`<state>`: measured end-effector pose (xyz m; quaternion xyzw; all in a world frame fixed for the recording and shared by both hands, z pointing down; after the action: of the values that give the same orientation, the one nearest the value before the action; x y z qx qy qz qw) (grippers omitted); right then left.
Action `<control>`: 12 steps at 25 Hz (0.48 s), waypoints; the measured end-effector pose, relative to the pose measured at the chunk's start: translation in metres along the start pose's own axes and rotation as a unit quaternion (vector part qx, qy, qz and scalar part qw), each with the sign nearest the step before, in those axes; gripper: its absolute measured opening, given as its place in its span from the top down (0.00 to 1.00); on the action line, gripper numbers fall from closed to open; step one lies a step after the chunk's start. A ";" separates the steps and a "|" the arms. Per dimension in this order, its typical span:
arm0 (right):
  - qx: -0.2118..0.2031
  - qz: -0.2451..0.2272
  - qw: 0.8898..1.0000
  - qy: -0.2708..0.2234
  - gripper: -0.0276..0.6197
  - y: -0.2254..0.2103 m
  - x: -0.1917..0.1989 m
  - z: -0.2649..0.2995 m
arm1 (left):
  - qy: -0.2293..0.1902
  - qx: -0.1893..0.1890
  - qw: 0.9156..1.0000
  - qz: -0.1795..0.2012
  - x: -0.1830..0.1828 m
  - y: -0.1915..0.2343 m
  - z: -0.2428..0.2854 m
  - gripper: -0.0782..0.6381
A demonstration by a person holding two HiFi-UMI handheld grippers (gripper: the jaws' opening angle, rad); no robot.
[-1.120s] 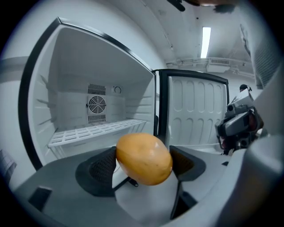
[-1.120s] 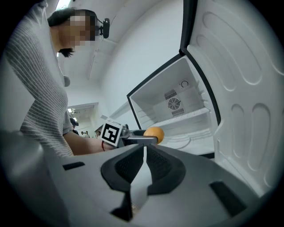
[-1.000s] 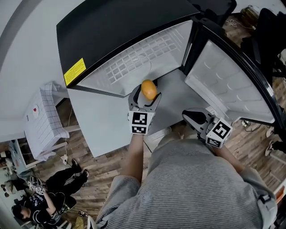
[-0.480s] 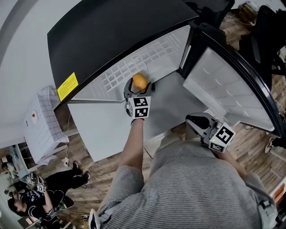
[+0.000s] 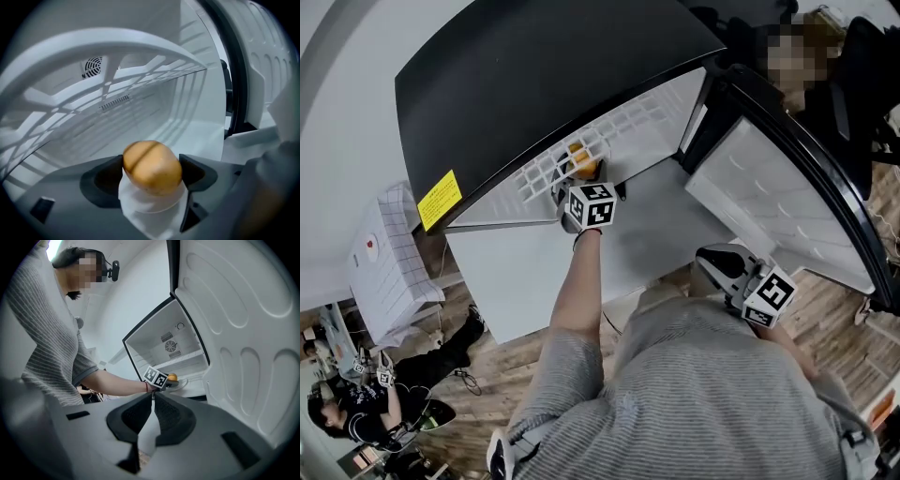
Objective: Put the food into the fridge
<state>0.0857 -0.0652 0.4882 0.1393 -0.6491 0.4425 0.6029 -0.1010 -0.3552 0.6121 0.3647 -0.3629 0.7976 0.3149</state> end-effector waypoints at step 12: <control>-0.003 -0.004 1.000 0.007 0.94 -0.002 -0.002 0.009 | 0.011 0.001 1.000 0.020 0.008 -0.001 0.019 0.35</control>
<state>0.0818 -0.0737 0.4881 0.1365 -0.6455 0.4392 0.6097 -0.0976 -0.3681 0.6277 0.3484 -0.3659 0.8083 0.3023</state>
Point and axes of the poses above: the fingertips, and each gripper's own axes: z forward along the fingers, y to its left, x out of its underside, the point moved 4 cm from there along -z, backward along the fingers, and after that the axes turned 8 degrees about -y, right-handed, at the moved point
